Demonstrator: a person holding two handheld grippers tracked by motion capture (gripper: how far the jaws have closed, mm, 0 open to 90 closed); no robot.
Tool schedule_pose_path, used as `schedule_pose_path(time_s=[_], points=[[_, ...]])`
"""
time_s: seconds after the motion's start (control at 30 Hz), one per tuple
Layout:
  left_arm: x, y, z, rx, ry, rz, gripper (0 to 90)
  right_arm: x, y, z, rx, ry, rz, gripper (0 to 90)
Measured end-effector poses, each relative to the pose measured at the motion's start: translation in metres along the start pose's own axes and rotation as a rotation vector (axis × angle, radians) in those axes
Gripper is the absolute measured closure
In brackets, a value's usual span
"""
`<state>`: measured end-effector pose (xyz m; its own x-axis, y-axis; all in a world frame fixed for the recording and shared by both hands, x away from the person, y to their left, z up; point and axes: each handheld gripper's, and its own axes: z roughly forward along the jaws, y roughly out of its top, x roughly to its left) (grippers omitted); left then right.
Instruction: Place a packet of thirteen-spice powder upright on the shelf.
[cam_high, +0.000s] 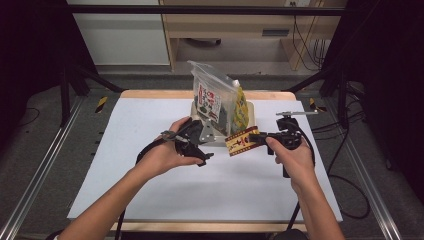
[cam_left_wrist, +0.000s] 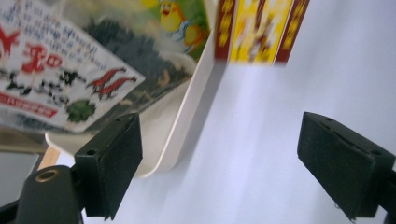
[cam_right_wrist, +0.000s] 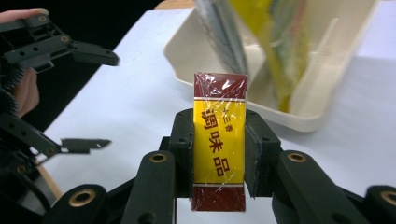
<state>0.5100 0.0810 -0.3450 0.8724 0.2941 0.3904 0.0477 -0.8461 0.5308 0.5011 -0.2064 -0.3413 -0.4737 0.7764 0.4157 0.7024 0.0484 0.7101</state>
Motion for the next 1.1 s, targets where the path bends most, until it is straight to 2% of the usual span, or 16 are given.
schedule_pose_path(time_s=[0.23,0.4,0.7,0.93,1.1], points=[[0.008,-0.018,-0.002,0.041,0.009,-0.036,12.4,-0.007,0.005,-0.017,-0.017,-0.083,-0.024,69.0],[0.010,-0.031,-0.003,0.059,0.016,-0.053,12.2,-0.008,0.012,-0.027,-0.032,-0.115,-0.035,69.0],[0.015,-0.054,-0.009,0.088,0.026,-0.089,11.9,-0.011,0.027,-0.040,-0.042,-0.205,-0.048,69.0],[0.016,-0.069,-0.013,0.097,0.035,-0.116,11.9,-0.014,0.041,-0.034,-0.044,-0.259,-0.051,69.0],[0.016,-0.075,-0.015,0.096,0.037,-0.127,11.9,-0.016,0.055,-0.024,-0.033,-0.319,-0.062,69.0]])
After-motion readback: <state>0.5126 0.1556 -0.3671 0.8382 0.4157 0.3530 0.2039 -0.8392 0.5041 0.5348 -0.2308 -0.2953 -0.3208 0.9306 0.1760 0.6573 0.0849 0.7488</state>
